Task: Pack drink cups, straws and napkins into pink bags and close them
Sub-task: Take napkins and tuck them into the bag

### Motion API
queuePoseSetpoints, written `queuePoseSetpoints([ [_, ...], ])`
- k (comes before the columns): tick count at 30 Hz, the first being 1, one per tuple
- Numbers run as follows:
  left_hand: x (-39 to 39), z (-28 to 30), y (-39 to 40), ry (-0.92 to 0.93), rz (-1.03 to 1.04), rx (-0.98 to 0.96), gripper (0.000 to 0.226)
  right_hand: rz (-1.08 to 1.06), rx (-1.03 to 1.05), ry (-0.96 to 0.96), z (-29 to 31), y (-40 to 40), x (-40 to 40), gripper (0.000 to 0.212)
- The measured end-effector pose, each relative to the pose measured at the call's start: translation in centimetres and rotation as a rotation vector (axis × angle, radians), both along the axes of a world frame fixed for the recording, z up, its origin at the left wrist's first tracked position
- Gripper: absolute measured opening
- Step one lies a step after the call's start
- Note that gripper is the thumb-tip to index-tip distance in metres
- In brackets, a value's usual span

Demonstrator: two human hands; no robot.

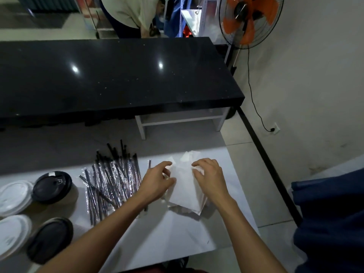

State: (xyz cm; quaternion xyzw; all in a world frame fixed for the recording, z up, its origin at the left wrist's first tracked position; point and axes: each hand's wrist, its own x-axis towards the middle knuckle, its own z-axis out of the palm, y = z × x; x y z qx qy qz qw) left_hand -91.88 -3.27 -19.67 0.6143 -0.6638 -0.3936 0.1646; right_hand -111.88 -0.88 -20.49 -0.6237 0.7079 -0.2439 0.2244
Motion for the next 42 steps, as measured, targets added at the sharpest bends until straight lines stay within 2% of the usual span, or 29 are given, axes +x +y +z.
queuePoseSetpoints([
  [4,-1.0,-0.3,0.4,0.073,0.092,0.028,0.047,-0.002,0.009,-0.072,-0.1,0.6,-0.7,0.017],
  [8,-1.1,0.3,0.8,0.168,0.113,-0.024,0.040,-0.017,-0.018,-0.158,0.5,1.1,-1.3,0.023],
  [11,-0.4,0.9,0.6,0.237,0.131,-0.092,0.042,-0.021,-0.021,-0.217,1.3,1.3,-1.2,0.034],
  [16,1.4,2.9,0.6,0.314,0.049,-0.182,0.039,0.107,0.061,-0.280,2.5,0.7,0.3,0.066],
  [18,2.2,3.7,0.8,0.341,0.032,-0.207,0.038,0.150,0.043,-0.308,2.6,0.3,1.1,0.072],
  [20,3.0,4.1,1.0,0.360,0.028,-0.234,0.039,0.173,0.040,-0.387,2.7,0.0,1.9,0.066],
  [22,3.8,4.3,1.2,0.373,0.051,-0.235,0.040,0.178,0.040,-0.477,3.0,-0.2,2.7,0.050],
  [25,4.5,4.2,1.5,0.430,0.100,-0.199,0.044,0.198,-0.013,-0.500,3.7,0.0,3.8,0.023],
  [30,4.8,3.3,1.9,0.570,0.178,-0.087,0.049,0.208,-0.074,-0.529,4.5,0.2,4.7,0.004],
  [35,3.9,2.9,2.0,0.692,0.234,-0.008,0.035,0.146,-0.076,-0.501,4.3,0.4,4.2,0.033],
  [38,2.9,2.9,2.5,0.771,0.250,0.070,0.035,0.098,-0.044,-0.480,4.0,0.5,4.1,0.047],
  [42,1.8,2.3,3.2,0.771,0.273,0.118,0.036,0.030,-0.016,-0.439,3.3,0.4,4.2,0.063],
])
